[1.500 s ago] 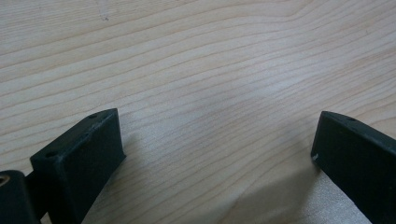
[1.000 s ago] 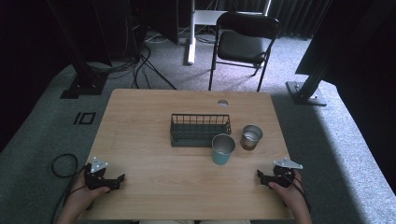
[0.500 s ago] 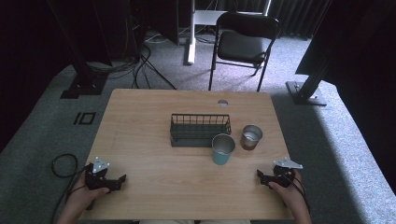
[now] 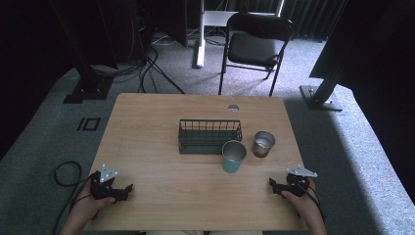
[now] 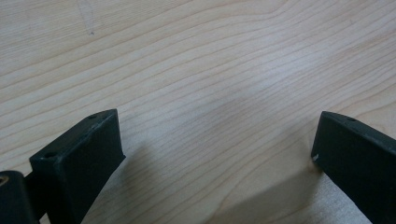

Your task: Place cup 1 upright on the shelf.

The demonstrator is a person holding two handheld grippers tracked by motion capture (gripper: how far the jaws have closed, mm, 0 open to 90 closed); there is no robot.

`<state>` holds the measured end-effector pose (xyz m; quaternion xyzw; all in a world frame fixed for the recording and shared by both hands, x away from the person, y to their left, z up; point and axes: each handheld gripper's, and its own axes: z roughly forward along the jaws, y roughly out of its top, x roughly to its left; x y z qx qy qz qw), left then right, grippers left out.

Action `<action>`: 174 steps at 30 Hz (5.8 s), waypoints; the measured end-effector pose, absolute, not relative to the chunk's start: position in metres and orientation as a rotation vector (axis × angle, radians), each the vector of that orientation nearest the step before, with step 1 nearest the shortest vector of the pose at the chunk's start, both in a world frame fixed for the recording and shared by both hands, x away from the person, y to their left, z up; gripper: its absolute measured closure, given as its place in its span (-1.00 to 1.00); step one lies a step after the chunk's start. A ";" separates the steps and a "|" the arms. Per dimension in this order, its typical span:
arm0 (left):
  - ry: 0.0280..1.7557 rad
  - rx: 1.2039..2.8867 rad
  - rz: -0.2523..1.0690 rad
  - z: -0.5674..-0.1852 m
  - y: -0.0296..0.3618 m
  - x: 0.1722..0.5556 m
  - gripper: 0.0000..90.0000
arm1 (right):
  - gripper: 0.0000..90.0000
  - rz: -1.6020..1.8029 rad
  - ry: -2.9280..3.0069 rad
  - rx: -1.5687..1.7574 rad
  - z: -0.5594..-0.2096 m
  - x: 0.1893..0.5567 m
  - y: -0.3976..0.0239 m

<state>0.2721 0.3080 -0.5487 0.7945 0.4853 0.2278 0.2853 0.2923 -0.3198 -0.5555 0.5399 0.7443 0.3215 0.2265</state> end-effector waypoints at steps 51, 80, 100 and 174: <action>0.919 2.112 0.481 -0.520 0.208 0.296 -0.95 | -0.75 0.887 2.051 1.488 -0.556 0.292 -0.320; 0.698 2.140 0.408 -0.510 0.142 0.307 -0.95 | -0.75 0.887 2.051 1.488 -0.556 0.292 -0.320; 0.607 2.141 0.373 -0.505 0.099 0.318 -0.95 | -0.75 0.887 2.051 1.488 -0.556 0.292 -0.320; 0.642 1.950 0.416 -0.510 -0.034 0.354 -0.93 | -0.75 0.888 2.051 1.489 -0.556 0.292 -0.320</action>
